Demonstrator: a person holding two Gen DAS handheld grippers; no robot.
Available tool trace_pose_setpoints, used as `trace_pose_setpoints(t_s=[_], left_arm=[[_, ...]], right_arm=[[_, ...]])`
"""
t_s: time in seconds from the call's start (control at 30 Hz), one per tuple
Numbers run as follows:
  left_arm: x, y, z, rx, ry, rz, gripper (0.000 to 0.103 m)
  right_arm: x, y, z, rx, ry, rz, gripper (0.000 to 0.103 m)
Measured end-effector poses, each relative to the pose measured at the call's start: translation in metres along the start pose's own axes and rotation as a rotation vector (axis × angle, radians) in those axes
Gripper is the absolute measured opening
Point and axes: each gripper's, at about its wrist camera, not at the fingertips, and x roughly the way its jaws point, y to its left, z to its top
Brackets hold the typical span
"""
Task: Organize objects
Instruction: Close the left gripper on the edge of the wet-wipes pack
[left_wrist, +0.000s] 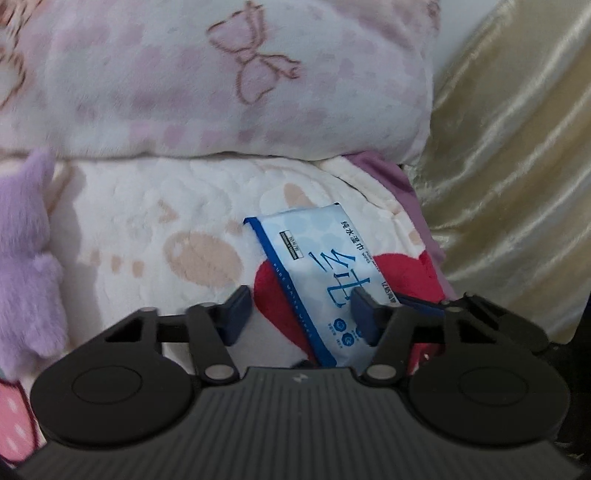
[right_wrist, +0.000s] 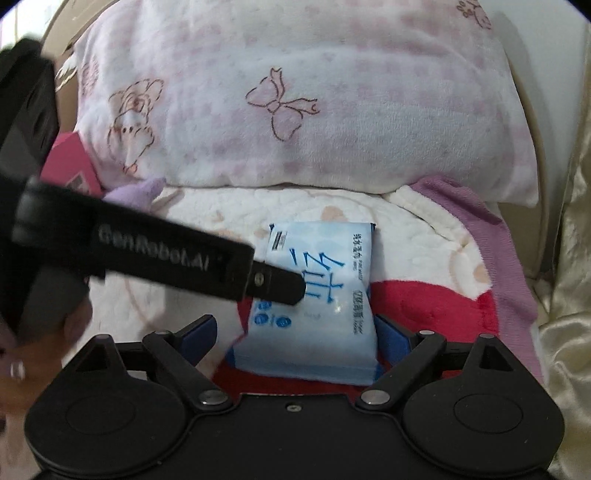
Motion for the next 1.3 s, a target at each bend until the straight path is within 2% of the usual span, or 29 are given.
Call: trace_pose_setpoints(t_s=[0.03, 0.17, 0.23, 0.33, 0.4, 0.5, 0.67, 0.77, 0.9, 1.03, 1.1, 1.13, 1.2, 1.3], left_arm=[[0.000, 0.003, 0.000, -0.023, 0.002, -0.012, 0.050], [0.001, 0.008, 0.000, -0.074, 0.021, -0.064, 0.037], [0.001, 0.009, -0.002, -0.085, 0.023, -0.072, 0.036], [-0.002, 0.011, -0.004, -0.109, 0.036, -0.102, 0.029], [-0.006, 0.012, -0.006, -0.128, 0.042, -0.123, 0.028], [-0.008, 0.005, -0.011, -0.084, 0.042, -0.113, 0.028], [-0.025, -0.001, -0.018, -0.071, 0.075, -0.088, 0.028], [-0.042, -0.002, -0.025, -0.063, 0.109, -0.045, 0.028], [-0.066, 0.005, -0.034, -0.094, 0.169, -0.014, 0.028], [-0.089, 0.014, -0.044, -0.109, 0.205, 0.016, 0.028], [-0.096, 0.017, -0.047, -0.098, 0.177, 0.050, 0.028], [-0.098, 0.018, -0.049, -0.073, 0.149, 0.075, 0.028], [-0.096, 0.022, -0.050, -0.054, 0.143, 0.108, 0.028], [-0.091, 0.028, -0.051, -0.066, 0.125, 0.090, 0.029]], right_arm=[[0.002, 0.001, 0.001, 0.014, 0.004, -0.007, 0.094], [0.006, 0.008, -0.001, 0.004, 0.016, -0.050, 0.094], [0.005, 0.010, -0.001, 0.001, 0.015, -0.070, 0.090], [-0.001, 0.010, -0.001, 0.025, 0.015, -0.097, 0.075], [-0.006, 0.010, 0.000, 0.032, 0.012, -0.093, 0.072], [-0.015, 0.013, -0.002, 0.037, 0.005, -0.088, 0.067], [-0.027, 0.022, -0.008, 0.075, 0.026, -0.047, 0.067], [-0.035, 0.033, -0.012, 0.095, 0.060, 0.018, 0.068], [-0.045, 0.052, -0.020, 0.126, 0.120, 0.112, 0.073], [-0.054, 0.074, -0.027, 0.083, 0.173, 0.183, 0.077], [-0.058, 0.084, -0.029, 0.036, 0.178, 0.188, 0.077], [-0.058, 0.089, -0.029, 0.013, 0.175, 0.170, 0.078], [-0.056, 0.095, -0.027, -0.009, 0.170, 0.121, 0.082], [-0.054, 0.093, -0.024, 0.027, 0.164, 0.100, 0.082]])
